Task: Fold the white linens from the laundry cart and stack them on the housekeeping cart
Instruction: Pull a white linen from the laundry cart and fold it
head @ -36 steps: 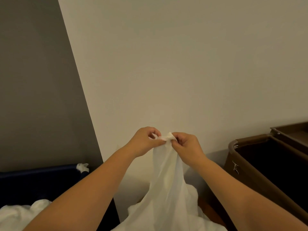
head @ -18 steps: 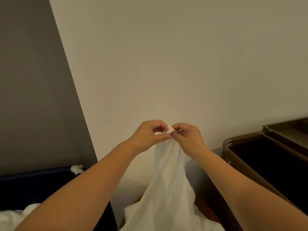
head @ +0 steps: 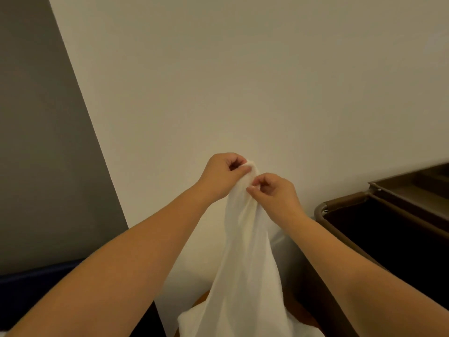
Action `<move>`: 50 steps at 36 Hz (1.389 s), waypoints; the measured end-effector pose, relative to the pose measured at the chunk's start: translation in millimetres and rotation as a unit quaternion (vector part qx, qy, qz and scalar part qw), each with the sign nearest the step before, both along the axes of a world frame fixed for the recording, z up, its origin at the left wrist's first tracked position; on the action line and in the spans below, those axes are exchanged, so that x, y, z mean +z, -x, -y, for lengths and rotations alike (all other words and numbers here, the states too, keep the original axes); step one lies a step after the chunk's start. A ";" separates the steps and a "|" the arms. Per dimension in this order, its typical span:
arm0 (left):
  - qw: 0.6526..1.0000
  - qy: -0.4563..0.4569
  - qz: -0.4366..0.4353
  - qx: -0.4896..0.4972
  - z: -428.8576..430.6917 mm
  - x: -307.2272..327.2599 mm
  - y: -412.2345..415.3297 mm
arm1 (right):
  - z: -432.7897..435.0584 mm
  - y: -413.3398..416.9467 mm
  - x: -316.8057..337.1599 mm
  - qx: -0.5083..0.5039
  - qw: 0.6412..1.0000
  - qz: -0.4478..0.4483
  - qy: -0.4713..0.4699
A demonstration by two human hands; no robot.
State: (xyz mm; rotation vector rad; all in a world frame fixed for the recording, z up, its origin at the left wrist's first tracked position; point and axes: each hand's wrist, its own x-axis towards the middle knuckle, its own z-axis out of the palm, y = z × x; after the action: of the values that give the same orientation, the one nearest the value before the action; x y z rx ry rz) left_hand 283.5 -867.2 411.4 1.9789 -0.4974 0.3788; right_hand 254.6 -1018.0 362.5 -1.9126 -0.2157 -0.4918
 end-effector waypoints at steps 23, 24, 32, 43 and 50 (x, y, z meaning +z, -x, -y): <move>0.975 0.098 0.187 0.063 -14.1 187.8 -15.9 | 26.2 -4.6 113.8 -0.081 0.985 0.005 0.150; 0.976 0.096 0.184 0.070 -18.2 187.9 -17.4 | 27.7 -4.8 116.9 -0.074 0.985 0.005 0.159; 0.965 0.079 0.227 0.104 -39.3 218.8 -15.0 | 35.3 -11.8 164.2 -0.047 0.979 0.034 0.194; 0.957 0.067 0.245 0.143 -63.1 217.7 -17.3 | 12.1 -37.1 91.7 0.081 0.986 -0.069 0.129; 0.952 0.076 0.244 0.171 -88.8 217.7 -12.3 | -8.4 -43.0 41.8 0.171 0.968 -0.119 0.141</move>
State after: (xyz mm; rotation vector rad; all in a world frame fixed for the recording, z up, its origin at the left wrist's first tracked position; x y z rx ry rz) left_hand 295.7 -778.5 629.1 1.8140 -0.4123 1.1094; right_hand 297.6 -1009.6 404.3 -2.1322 -0.4675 0.0039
